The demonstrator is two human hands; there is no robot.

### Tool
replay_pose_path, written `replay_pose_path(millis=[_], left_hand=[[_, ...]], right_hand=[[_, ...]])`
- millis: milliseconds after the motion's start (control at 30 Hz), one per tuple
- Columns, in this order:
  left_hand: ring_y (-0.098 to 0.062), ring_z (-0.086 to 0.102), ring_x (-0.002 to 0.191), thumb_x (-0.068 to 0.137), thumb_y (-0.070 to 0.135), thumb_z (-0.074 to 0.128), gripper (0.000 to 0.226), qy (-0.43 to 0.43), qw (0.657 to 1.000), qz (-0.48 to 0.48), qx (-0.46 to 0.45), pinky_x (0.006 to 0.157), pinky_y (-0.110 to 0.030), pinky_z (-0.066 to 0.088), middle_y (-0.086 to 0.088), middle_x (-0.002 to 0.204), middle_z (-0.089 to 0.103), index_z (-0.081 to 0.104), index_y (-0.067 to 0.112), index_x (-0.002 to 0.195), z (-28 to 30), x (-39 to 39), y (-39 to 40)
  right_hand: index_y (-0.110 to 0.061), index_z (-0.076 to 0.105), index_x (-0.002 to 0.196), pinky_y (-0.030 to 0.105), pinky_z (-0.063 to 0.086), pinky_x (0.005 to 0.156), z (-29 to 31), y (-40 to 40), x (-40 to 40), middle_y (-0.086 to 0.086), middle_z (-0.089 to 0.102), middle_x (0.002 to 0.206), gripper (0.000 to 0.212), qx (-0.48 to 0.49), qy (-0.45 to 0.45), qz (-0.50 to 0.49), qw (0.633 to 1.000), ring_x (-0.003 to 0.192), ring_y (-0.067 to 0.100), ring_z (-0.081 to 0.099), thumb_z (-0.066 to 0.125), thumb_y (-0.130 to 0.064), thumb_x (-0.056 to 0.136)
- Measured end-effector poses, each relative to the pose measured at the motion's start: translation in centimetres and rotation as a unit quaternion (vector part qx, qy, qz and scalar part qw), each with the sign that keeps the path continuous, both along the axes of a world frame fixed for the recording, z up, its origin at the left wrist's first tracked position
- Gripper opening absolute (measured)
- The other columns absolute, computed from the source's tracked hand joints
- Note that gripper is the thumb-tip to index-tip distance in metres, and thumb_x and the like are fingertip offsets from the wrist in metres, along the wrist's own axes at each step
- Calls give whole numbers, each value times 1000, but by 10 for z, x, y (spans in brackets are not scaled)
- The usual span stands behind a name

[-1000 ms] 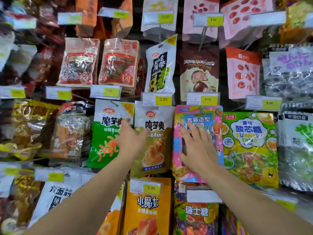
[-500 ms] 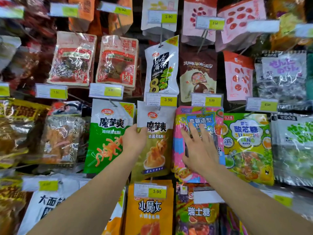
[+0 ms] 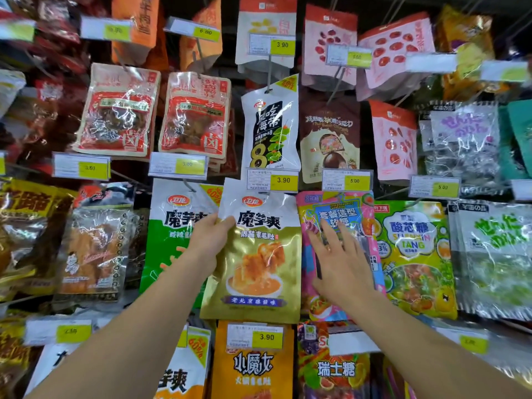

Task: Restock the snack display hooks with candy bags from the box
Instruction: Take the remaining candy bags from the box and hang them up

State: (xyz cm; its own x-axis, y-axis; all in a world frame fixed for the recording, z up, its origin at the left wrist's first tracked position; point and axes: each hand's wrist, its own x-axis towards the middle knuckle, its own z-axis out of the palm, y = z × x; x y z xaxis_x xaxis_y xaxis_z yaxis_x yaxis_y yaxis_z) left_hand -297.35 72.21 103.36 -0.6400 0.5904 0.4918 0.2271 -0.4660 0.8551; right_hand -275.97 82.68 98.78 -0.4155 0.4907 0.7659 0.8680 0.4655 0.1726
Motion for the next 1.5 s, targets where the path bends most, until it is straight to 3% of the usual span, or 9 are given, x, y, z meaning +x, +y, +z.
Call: replay_pose_path(millis=[133, 300, 467, 567, 933, 1100, 1267, 1433, 1500], left_hand=[[-26, 62, 83, 94, 18, 61, 12, -42, 999, -27, 20, 80, -40, 51, -14, 92, 68, 63, 23, 82, -1, -5, 7], [-26, 65, 88, 95, 20, 60, 35, -76, 994, -73, 21, 80, -37, 53, -9, 109, 69, 58, 15, 130, -4, -5, 19], [-27, 68, 81, 95, 18, 60, 34, -145, 981, -126, 19, 86, -47, 56, -9, 102, 72, 58, 24, 129, -5, -6, 25], [-25, 69, 76, 95, 18, 61, 35, -142, 981, -133, 1, 74, -41, 58, -9, 102, 73, 57, 23, 130, -4, -10, 26], [-28, 67, 83, 96, 17, 60, 52, -167, 976, -141, -6, 89, -55, 54, -13, 111, 70, 43, 26, 145, 3, -15, 29], [-24, 67, 63, 97, 22, 57, 31, -182, 967, -172, -50, 50, -36, 58, -12, 88, 69, 60, 10, 126, 6, -11, 30], [-30, 69, 89, 92, 25, 64, 43, -105, 987, -119, -26, 82, -51, 57, -12, 107, 70, 53, 16, 132, 1, -13, 33], [-34, 66, 94, 93, 29, 61, 4, -22, 999, -34, -27, 91, -50, 52, -14, 100, 71, 62, 26, 95, -12, -20, 37], [-32, 68, 84, 93, 30, 60, 9, -21, 999, -33, -24, 85, -49, 55, -13, 89, 71, 62, 25, 86, -14, -15, 35]], right_hand=[[-30, -1, 157, 47, 4, 121, 0, 1, 1, 1, -13, 164, 93, 8, 4, 2, 1000, 150, 33, -11, 63, -33, 88], [-28, 12, 157, 49, 11, 120, -2, 9, -3, 4, -4, 165, 96, 13, -7, -6, 1000, 150, 36, -4, 70, -37, 82], [-23, 32, 151, 49, 20, 118, 7, 17, -4, 6, 18, 163, 92, 40, -13, -11, 999, 149, 38, 13, 78, -33, 72], [-22, 40, 148, 50, 25, 116, 20, 17, -3, 7, 33, 157, 88, 75, 1, -9, 997, 145, 39, 24, 77, -42, 70], [-23, 15, 155, 47, 4, 122, 38, 18, -3, 3, -2, 165, 91, 61, -51, -22, 997, 149, 36, -3, 66, -44, 82], [-23, 19, 154, 49, 2, 122, 38, 21, -3, 6, -2, 165, 85, 58, -61, -24, 996, 149, 38, -4, 63, -36, 83], [-20, 29, 152, 50, 9, 121, 35, 23, -3, 7, 14, 163, 87, 77, -36, -5, 996, 149, 39, 8, 69, -36, 77], [-23, 30, 151, 48, 10, 121, 32, 24, 1, 6, 17, 163, 81, 81, -20, 20, 996, 149, 36, 10, 65, -40, 81], [-23, 33, 151, 48, 14, 121, 29, 26, 4, 7, 23, 161, 80, 77, -7, 36, 996, 148, 36, 15, 64, -44, 81]])
